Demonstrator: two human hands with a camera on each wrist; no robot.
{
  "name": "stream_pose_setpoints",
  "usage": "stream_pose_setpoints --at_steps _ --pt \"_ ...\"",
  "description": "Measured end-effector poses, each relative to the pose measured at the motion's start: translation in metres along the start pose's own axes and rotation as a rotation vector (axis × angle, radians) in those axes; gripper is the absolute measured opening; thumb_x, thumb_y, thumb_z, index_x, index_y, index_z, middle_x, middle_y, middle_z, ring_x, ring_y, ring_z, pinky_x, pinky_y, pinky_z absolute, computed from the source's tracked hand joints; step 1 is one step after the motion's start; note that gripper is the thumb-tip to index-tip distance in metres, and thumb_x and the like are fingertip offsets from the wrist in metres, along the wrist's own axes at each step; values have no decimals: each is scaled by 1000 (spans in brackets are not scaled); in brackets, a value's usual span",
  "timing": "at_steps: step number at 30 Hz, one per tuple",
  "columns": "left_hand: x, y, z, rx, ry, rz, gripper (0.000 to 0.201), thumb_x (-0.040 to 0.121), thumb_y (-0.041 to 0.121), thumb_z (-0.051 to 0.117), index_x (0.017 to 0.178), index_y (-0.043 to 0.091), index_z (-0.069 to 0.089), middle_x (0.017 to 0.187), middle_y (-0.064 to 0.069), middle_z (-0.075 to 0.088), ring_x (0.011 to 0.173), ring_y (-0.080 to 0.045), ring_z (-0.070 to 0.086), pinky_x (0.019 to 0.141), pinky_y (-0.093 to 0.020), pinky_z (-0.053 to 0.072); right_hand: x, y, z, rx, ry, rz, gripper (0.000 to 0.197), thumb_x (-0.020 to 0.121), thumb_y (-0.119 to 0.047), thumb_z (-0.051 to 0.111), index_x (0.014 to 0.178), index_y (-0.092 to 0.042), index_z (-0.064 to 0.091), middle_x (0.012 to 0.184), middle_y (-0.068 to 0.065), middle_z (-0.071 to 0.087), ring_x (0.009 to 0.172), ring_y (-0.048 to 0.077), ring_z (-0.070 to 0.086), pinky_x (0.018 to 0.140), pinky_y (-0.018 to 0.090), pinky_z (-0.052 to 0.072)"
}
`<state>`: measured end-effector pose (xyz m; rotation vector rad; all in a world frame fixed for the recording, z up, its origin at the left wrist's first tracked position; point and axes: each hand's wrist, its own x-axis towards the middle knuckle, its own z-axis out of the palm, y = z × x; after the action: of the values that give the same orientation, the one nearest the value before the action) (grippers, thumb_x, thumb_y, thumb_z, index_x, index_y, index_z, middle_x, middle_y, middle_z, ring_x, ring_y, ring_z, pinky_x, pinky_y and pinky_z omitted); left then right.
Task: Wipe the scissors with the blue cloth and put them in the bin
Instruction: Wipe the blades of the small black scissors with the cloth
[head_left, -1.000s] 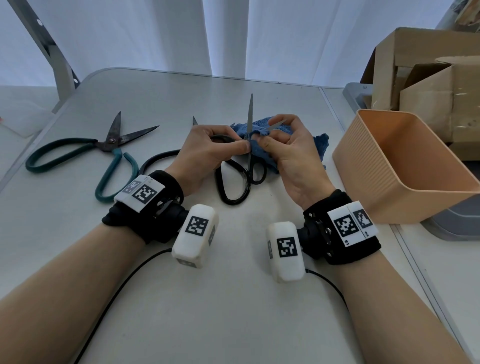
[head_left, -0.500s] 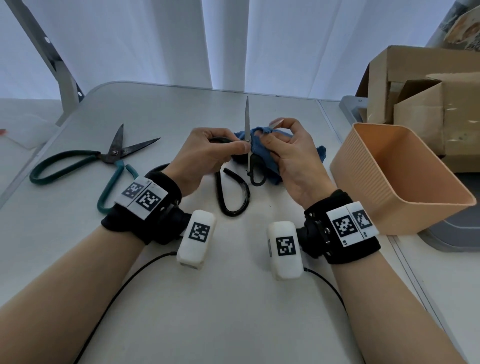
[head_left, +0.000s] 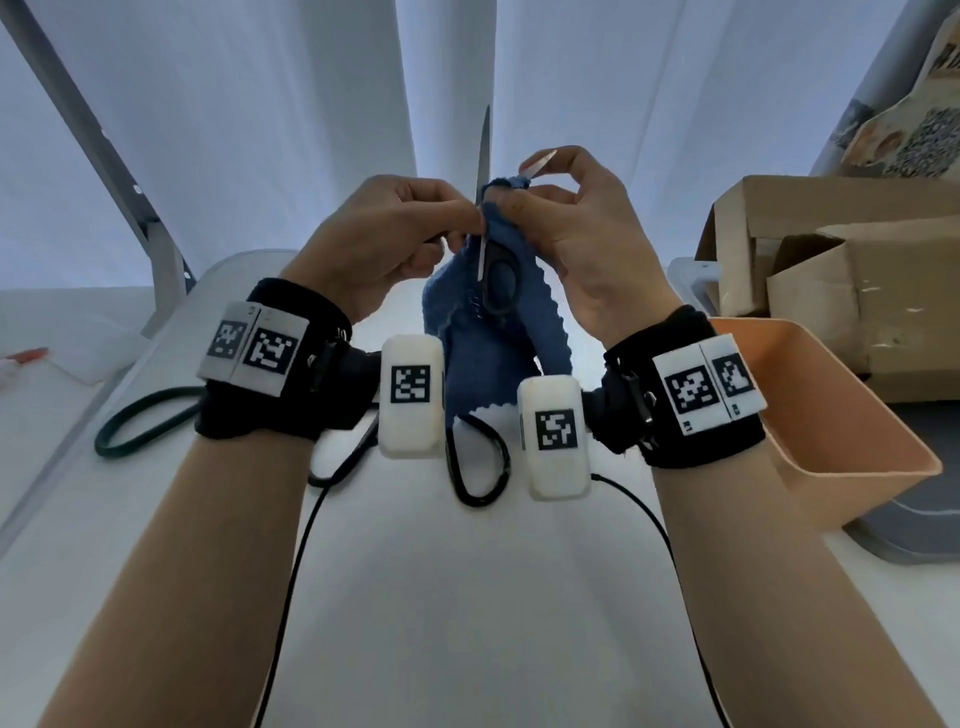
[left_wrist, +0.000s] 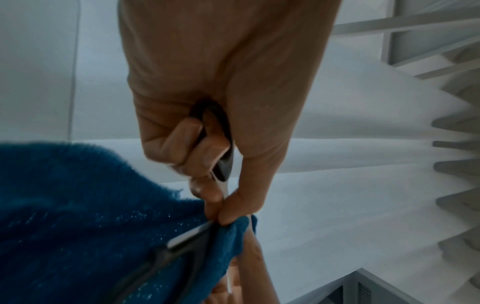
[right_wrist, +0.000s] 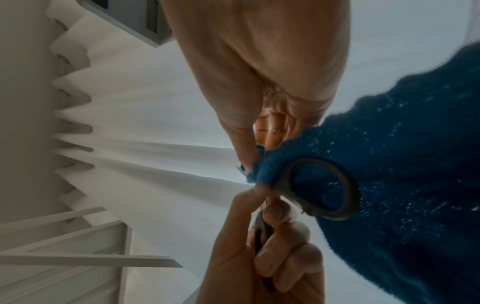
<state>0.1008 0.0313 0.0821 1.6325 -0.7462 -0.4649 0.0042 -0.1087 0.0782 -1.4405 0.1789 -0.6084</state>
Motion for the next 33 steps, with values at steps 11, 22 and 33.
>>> stream_pose_setpoints --at_steps 11,22,33 --pt "1 12 2 57 63 60 14 85 16 76 79 8 65 59 2 45 50 -10 31 45 -17 24 6 1 -1 9 52 -59 26 92 -8 68 112 -9 51 85 19 70 74 23 67 69 33 53" --pt "0 18 2 81 8 56 23 83 17 77 67 14 61 54 5 41 48 -11 28 44 -17 24 2 -8 -11 238 76 -18 50 89 -1 68 133 -7 45 93 14 71 73 20 71 69 27 56" --pt "0 16 7 87 13 31 21 83 15 77 71 10 60 50 7 39 46 -11 26 44 -18 23 4 0 -8 242 71 14 51 87 2 69 131 -6 45 82 11 67 64 18 66 67 31 56"
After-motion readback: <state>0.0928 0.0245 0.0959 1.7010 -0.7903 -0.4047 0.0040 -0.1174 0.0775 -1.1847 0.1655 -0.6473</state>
